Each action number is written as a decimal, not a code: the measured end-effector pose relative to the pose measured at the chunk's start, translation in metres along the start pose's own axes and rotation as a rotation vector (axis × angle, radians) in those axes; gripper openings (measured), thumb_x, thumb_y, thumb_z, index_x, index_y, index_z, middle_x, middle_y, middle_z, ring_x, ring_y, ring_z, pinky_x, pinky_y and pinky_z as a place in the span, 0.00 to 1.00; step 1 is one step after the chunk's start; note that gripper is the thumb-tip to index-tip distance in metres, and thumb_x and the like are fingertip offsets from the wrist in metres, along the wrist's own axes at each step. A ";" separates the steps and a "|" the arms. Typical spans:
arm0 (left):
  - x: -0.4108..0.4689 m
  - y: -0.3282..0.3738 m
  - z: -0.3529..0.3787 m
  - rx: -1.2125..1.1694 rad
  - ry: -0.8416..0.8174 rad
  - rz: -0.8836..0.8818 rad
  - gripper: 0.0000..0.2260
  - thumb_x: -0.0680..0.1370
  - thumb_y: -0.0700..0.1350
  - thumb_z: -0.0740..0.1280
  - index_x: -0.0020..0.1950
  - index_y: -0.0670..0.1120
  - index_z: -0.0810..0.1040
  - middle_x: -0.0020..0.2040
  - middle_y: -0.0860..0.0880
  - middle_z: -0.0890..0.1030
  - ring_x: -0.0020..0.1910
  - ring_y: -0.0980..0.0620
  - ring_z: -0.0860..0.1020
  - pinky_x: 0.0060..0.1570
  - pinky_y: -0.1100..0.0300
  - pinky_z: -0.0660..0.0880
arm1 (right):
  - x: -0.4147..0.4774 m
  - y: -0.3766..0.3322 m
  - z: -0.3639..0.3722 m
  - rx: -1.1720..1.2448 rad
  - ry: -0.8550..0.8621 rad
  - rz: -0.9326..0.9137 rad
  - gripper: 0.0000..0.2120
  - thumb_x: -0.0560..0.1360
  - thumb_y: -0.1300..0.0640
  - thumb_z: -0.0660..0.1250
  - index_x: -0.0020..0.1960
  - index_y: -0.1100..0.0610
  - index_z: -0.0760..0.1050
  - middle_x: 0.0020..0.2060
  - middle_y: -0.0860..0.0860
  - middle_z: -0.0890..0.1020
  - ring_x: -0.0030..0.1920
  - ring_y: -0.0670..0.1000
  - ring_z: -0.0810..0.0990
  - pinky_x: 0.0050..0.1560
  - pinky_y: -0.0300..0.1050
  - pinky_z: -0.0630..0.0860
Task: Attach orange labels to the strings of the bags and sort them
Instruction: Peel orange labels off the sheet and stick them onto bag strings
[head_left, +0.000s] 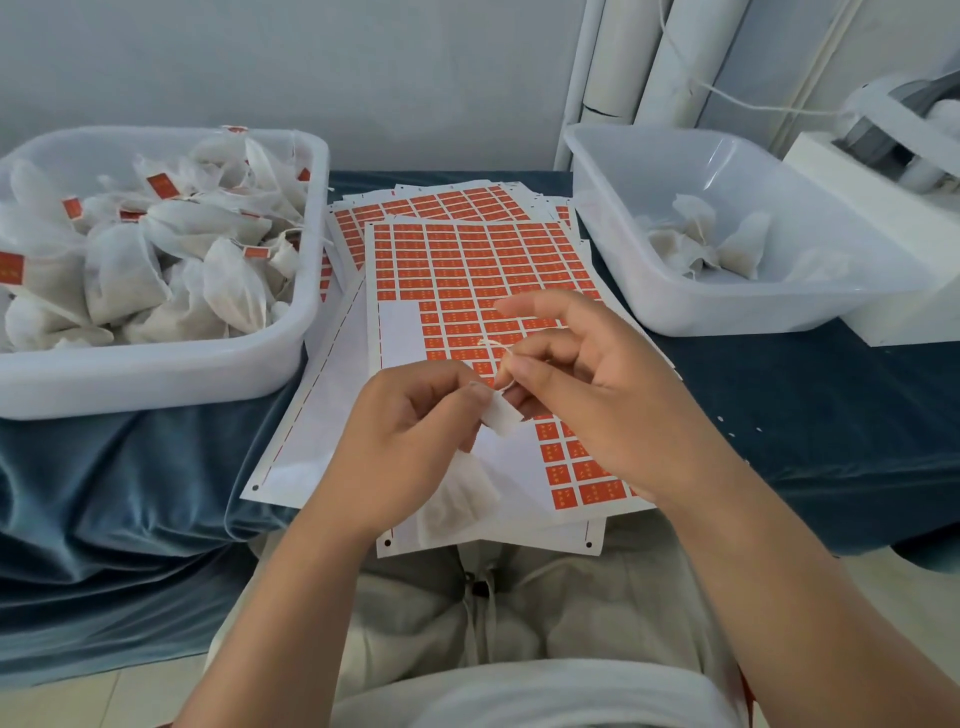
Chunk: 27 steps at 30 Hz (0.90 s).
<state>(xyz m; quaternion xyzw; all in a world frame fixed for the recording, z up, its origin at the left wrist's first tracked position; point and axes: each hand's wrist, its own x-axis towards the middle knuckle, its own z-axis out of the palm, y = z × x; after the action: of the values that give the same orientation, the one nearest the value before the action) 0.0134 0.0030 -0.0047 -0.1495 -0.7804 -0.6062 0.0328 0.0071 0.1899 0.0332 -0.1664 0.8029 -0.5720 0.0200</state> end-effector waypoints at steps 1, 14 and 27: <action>0.000 0.000 0.000 -0.006 0.000 0.002 0.16 0.79 0.47 0.62 0.39 0.39 0.83 0.30 0.54 0.76 0.33 0.58 0.75 0.35 0.71 0.70 | 0.000 0.001 0.001 0.013 -0.003 0.001 0.17 0.84 0.60 0.66 0.69 0.44 0.74 0.46 0.45 0.88 0.48 0.46 0.88 0.49 0.35 0.82; 0.011 -0.011 -0.006 -0.318 -0.015 -0.385 0.20 0.81 0.58 0.62 0.35 0.50 0.85 0.35 0.47 0.81 0.38 0.51 0.77 0.50 0.53 0.72 | 0.000 0.005 0.007 0.109 0.131 -0.111 0.14 0.84 0.63 0.65 0.66 0.49 0.75 0.46 0.47 0.87 0.49 0.48 0.88 0.48 0.36 0.83; 0.011 -0.027 -0.010 -0.912 -0.306 -0.566 0.06 0.75 0.47 0.73 0.41 0.45 0.86 0.29 0.51 0.76 0.28 0.57 0.74 0.31 0.64 0.75 | 0.000 0.010 0.010 0.106 0.088 -0.246 0.12 0.84 0.63 0.65 0.64 0.50 0.75 0.47 0.46 0.86 0.53 0.50 0.87 0.52 0.38 0.82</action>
<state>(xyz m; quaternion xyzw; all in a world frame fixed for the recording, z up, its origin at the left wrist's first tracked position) -0.0060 -0.0102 -0.0249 -0.0197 -0.4448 -0.8390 -0.3129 0.0074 0.1835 0.0204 -0.2372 0.7451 -0.6186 -0.0769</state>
